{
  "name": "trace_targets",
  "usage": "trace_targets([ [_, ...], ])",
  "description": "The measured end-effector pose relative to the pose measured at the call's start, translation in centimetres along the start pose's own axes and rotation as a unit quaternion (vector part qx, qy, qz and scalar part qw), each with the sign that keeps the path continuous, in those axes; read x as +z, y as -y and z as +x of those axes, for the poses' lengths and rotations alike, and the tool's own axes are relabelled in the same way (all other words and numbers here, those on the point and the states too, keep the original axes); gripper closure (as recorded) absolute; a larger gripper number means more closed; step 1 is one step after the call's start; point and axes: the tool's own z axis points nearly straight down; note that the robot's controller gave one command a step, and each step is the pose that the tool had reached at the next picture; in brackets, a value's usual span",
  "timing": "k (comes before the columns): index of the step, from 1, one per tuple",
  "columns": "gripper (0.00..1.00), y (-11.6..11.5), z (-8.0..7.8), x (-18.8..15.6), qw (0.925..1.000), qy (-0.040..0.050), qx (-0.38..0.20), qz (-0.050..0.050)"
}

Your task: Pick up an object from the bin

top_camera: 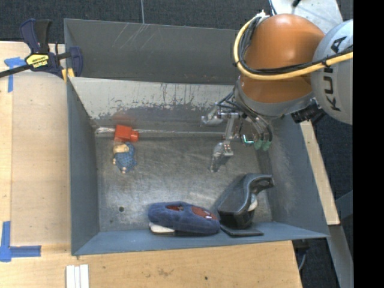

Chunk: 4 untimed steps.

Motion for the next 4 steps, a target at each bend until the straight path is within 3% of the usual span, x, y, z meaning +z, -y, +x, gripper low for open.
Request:
trace_targets([
  [1, 0.0, -3.2, 6.3, 8.3, 0.9978, -0.002, 0.066, 0.0],
  [2, 0.0, -6.6, 6.3, 15.0, 0.9998, 0.0197, 0.009, -0.002],
  [3, 1.0, -6.7, 7.1, 15.7, 1.0, 0.0051, 0.008, 0.0],
  [4, 0.0, -6.7, 6.4, 15.4, 0.9998, 0.018, 0.009, -0.002],
])
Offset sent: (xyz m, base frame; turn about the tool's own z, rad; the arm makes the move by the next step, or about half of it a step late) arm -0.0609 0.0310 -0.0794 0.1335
